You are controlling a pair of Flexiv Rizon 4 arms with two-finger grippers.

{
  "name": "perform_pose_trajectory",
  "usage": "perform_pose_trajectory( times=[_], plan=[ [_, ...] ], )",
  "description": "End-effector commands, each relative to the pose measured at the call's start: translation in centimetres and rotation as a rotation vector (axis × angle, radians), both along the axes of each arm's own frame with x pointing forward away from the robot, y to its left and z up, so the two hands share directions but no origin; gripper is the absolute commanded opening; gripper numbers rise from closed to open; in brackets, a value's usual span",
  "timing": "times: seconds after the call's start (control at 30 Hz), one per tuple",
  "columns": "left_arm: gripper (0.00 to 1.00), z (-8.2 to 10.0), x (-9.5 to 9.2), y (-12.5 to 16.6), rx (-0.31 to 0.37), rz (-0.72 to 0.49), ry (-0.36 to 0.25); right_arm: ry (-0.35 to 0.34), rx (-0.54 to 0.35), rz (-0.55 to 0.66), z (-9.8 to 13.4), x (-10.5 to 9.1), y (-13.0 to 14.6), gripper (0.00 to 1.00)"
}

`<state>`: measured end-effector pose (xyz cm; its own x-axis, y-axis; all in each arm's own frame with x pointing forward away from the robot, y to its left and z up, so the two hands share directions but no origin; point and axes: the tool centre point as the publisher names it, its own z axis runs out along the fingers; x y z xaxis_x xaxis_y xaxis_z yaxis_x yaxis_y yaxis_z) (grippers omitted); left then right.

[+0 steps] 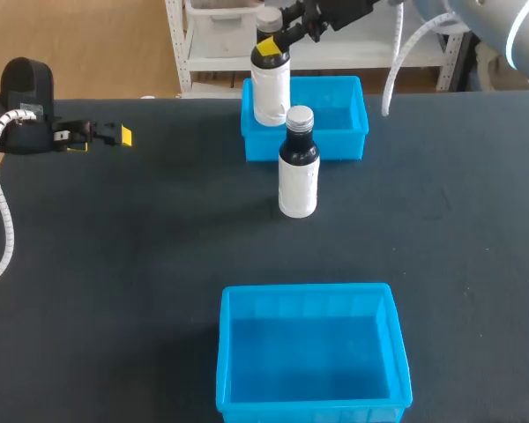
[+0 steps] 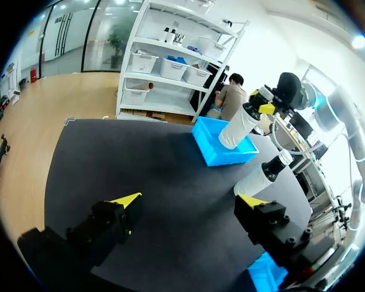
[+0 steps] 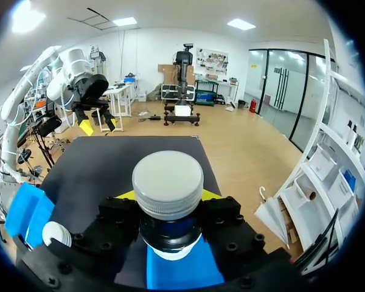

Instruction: Pick up the bottle, and place it in the far bin if it is heavy, or in the near bin if it is light.

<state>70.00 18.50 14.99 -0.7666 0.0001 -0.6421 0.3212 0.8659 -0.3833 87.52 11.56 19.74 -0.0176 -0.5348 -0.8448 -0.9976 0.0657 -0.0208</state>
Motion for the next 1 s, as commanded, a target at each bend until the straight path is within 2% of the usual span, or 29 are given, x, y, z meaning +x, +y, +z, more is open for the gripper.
perform_pose_trajectory(
  times=[0.03, 1.0],
  plan=[
    [1.00, 0.0, 0.0, 0.0, 0.000, 0.000, 0.000, 0.016, -0.008, 0.019, 0.2, 1.3, 0.6, 0.00],
    [1.00, 0.0, 0.0, 0.0, 0.000, 0.000, 0.000, 0.055, -0.024, 0.000, -2.1, 2.4, 0.7, 0.00]
  ],
)
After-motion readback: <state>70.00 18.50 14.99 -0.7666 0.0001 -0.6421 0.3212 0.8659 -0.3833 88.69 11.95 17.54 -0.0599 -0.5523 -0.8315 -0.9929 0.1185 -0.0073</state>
